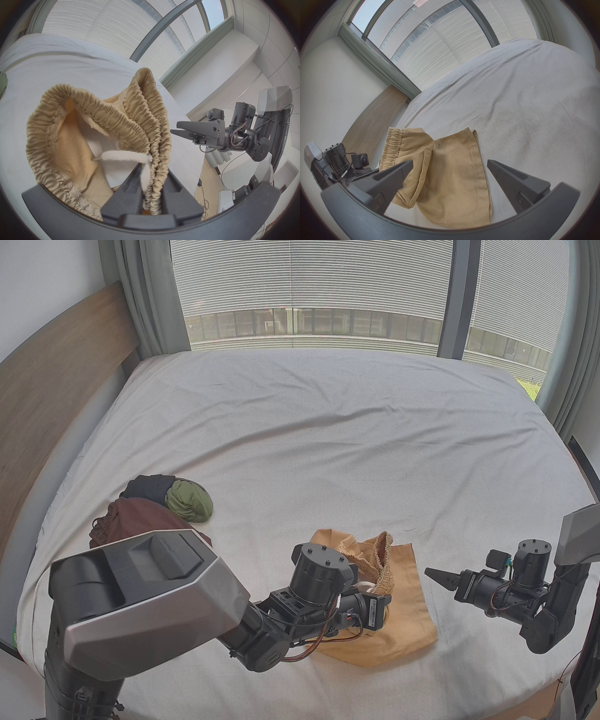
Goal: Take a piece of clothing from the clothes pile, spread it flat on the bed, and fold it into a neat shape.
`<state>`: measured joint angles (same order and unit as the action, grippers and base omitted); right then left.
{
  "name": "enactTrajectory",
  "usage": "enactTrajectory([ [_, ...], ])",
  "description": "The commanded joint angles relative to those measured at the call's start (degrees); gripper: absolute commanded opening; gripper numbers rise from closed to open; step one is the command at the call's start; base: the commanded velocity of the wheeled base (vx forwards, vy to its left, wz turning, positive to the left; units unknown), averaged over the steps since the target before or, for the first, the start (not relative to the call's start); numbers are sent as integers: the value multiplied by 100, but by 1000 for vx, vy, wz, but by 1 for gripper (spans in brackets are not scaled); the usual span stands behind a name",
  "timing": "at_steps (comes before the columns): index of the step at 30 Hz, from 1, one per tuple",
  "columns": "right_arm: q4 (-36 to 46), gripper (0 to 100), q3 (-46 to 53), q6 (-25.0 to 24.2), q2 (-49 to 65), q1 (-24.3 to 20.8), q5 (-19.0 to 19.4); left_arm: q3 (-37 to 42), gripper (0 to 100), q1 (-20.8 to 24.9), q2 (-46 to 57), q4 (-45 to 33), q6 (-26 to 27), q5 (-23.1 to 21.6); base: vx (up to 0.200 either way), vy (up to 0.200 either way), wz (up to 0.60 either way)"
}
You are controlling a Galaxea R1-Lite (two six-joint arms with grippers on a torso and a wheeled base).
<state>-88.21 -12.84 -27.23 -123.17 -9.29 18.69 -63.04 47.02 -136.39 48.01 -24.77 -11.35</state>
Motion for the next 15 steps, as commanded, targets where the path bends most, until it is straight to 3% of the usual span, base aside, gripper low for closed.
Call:
enactTrajectory([
  [1,-3,100,-8,-1,-5,15,3,-95,0,27,-107,-28,-1,10,0,0,0],
  [15,-3,100,-43,-1,-5,41,3,-464,0,106,-151,-336,-1,10,0,0,0],
])
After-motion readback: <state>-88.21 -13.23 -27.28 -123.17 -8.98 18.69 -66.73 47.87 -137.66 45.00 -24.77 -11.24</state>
